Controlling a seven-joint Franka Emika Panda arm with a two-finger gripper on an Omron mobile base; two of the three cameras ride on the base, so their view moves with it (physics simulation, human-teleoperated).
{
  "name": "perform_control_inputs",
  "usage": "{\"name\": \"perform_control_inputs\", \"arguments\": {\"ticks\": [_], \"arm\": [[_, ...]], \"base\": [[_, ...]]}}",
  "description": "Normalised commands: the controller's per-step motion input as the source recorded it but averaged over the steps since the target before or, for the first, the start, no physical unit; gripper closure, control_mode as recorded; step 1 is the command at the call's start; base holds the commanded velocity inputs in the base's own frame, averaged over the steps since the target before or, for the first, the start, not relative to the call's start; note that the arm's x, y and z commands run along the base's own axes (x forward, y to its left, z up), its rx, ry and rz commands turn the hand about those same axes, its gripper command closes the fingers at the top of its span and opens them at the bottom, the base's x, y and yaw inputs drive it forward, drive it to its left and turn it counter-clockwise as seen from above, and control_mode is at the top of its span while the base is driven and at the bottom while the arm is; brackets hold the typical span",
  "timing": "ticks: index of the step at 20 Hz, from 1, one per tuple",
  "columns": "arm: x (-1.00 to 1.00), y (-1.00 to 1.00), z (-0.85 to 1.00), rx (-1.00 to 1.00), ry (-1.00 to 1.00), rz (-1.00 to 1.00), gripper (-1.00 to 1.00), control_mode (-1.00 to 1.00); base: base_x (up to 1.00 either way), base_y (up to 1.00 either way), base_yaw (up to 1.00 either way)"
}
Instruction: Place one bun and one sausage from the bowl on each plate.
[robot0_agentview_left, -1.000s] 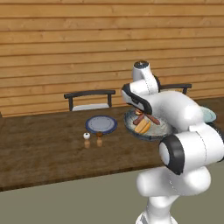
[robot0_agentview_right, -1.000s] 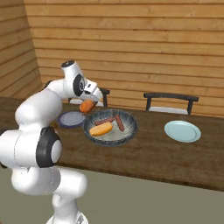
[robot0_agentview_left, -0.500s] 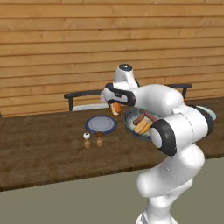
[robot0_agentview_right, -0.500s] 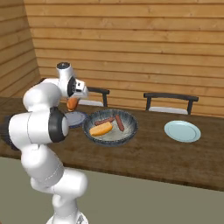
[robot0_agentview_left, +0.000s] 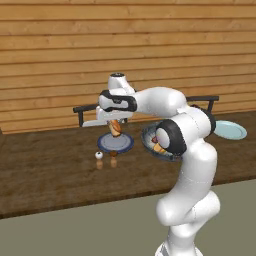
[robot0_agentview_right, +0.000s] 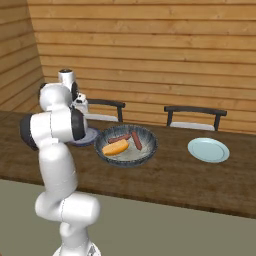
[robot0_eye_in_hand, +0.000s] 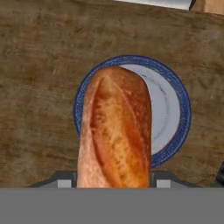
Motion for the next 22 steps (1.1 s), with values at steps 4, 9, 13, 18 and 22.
{"name": "perform_control_inputs", "arguments": {"ticks": [4, 9, 13, 18, 22], "arm": [[0.0, 0.0, -0.5, 0.0, 0.05, 0.0, 1.0, -1.0], [0.0, 0.0, -0.57, -0.04, -0.06, -0.02, 1.0, -1.0], [0.0, 0.02, -0.39, 0.0, 0.0, 0.0, 1.0, -1.0], [0.0, 0.05, -0.26, 0.0, -0.01, 0.0, 1.0, -1.0], [0.0, 0.01, -0.16, 0.0, -0.09, 0.0, 1.0, -1.0]], "base": [[0.0, 0.0, 0.0], [0.0, 0.0, 0.0], [0.0, 0.0, 0.0], [0.0, 0.0, 0.0], [0.0, 0.0, 0.0]]}}
